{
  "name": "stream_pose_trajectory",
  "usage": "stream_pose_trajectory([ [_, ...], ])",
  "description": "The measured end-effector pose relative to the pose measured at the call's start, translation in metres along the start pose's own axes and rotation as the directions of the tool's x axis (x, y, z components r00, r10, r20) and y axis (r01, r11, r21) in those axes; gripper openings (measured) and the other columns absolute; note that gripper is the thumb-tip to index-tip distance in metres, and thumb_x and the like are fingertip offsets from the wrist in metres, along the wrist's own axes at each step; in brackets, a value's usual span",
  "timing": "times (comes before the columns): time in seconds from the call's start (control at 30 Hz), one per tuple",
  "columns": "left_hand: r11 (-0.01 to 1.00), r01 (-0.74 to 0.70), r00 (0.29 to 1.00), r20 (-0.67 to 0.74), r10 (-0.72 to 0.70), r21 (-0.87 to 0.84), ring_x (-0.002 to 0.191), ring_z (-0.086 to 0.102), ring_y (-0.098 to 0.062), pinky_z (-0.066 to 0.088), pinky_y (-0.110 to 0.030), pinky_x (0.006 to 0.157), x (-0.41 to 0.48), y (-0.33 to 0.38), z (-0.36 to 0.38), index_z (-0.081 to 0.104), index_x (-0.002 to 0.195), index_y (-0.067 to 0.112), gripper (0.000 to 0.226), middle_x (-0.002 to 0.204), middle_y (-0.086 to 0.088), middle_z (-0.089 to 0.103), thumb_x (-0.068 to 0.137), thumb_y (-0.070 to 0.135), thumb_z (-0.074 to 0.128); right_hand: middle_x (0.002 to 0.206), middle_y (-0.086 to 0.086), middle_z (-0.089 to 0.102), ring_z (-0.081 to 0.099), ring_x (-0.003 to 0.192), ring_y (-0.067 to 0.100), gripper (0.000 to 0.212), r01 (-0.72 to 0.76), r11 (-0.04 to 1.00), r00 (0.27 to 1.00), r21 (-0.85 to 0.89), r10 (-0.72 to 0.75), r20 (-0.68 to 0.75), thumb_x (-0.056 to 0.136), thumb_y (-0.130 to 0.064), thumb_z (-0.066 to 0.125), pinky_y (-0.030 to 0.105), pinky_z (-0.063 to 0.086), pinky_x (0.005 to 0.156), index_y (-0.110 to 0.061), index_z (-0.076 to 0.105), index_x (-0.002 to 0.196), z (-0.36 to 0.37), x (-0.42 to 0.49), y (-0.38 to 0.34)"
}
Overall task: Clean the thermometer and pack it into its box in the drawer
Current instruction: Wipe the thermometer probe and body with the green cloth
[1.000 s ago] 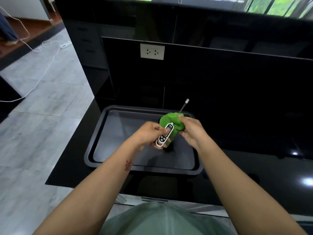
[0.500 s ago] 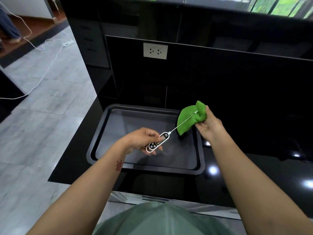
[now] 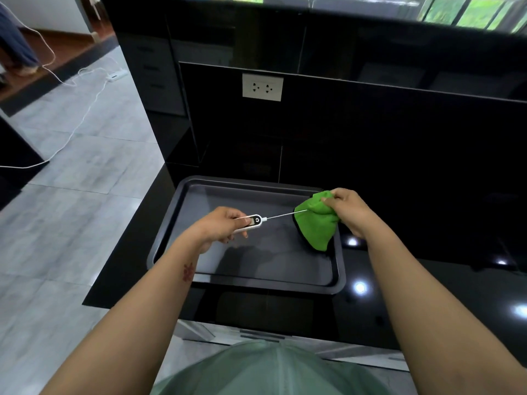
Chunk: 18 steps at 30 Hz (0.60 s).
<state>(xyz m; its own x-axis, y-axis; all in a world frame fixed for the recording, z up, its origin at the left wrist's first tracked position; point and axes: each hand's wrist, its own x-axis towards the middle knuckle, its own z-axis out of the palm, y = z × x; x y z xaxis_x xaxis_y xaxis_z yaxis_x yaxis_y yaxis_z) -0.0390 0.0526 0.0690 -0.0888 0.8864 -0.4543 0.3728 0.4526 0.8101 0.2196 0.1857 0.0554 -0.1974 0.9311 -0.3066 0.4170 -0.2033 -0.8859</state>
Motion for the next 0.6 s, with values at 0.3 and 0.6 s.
stream_pose_trajectory([
  [0.3,0.989,0.131,0.926,0.365,-0.097,-0.071,0.076,0.070,-0.023,0.054,-0.027,0.063,-0.006,-0.001,0.013,0.059,0.102,0.011,0.018,0.099,-0.012,0.075,0.095,0.027,0.060,0.094,0.008,0.070,0.068,0.084,0.019,0.017,0.086,0.932,0.990,0.352,-0.041,-0.135,0.097,-0.010,0.054,0.029,0.055,0.075,-0.003,0.063,0.109,0.009,-0.008,-0.001],
  [0.6,0.987,0.070,0.914,0.405,-0.005,-0.147,0.068,0.071,-0.027,0.059,-0.032,0.054,-0.013,0.021,0.052,0.050,0.092,0.011,0.013,0.096,-0.025,0.069,0.093,0.014,0.063,0.086,0.006,0.067,0.065,0.077,0.016,0.014,0.125,0.690,0.925,0.713,0.179,-0.335,0.097,-0.012,0.054,0.034,0.054,0.082,-0.011,0.063,0.086,0.035,-0.015,-0.012],
])
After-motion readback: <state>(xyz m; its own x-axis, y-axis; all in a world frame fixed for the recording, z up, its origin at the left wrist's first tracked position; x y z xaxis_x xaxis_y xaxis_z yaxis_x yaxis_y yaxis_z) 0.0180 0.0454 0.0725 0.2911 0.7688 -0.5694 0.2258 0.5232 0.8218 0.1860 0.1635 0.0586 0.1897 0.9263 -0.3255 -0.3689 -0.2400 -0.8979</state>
